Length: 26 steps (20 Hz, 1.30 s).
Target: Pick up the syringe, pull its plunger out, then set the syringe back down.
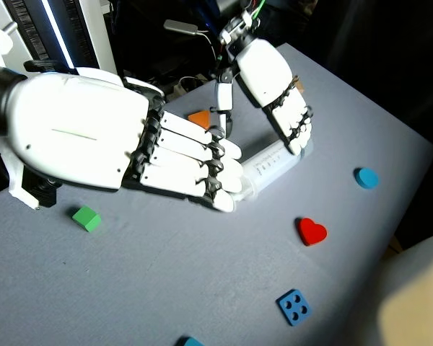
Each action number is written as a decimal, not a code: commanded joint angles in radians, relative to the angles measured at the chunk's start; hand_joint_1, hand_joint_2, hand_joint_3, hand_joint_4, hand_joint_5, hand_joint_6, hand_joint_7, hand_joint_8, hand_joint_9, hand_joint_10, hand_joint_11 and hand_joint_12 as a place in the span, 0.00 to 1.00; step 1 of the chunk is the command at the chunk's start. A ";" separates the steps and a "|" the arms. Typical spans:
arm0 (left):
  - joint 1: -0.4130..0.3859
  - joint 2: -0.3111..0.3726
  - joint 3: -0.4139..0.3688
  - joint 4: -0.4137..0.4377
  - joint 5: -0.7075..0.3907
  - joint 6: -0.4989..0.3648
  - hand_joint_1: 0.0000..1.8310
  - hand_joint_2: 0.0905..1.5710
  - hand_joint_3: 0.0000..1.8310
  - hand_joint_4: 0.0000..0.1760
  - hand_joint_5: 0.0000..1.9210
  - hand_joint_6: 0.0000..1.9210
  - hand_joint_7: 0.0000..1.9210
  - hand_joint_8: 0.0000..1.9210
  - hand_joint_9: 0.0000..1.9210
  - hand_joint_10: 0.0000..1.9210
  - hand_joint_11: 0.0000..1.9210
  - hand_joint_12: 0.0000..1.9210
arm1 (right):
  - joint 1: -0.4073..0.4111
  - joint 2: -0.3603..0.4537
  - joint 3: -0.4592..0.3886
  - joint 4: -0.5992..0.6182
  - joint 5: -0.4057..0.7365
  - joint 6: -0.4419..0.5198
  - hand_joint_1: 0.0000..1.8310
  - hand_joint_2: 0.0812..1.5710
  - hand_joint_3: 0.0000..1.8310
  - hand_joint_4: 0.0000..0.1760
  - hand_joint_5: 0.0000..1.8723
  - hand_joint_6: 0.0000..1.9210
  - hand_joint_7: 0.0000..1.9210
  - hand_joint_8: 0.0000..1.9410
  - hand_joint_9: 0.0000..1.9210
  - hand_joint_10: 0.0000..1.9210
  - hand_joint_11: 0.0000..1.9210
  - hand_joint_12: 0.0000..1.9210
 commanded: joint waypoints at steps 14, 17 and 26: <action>0.140 -0.063 0.103 0.230 0.066 -0.095 0.34 0.65 0.00 0.00 0.01 0.00 0.02 0.00 0.02 0.00 0.00 0.15 | -0.003 -0.020 -0.096 0.099 0.433 -0.162 0.01 0.63 0.00 0.00 0.07 0.00 0.06 0.00 0.05 0.00 0.00 0.26; 0.156 -0.074 0.130 0.232 0.079 -0.112 0.34 0.66 0.00 0.00 0.01 0.00 0.02 0.00 0.02 0.00 0.00 0.15 | -0.008 -0.033 -0.097 0.094 0.448 -0.125 0.01 0.63 0.00 0.00 0.06 0.00 0.05 0.00 0.04 0.00 0.00 0.22; 0.203 -0.096 0.187 0.280 0.110 -0.149 0.34 0.66 0.00 0.00 0.01 0.00 0.04 0.00 0.02 0.00 0.00 0.10 | -0.151 -0.067 -0.130 -0.006 0.695 0.055 0.01 0.63 0.00 0.00 0.06 0.00 0.04 0.00 0.04 0.00 0.00 0.21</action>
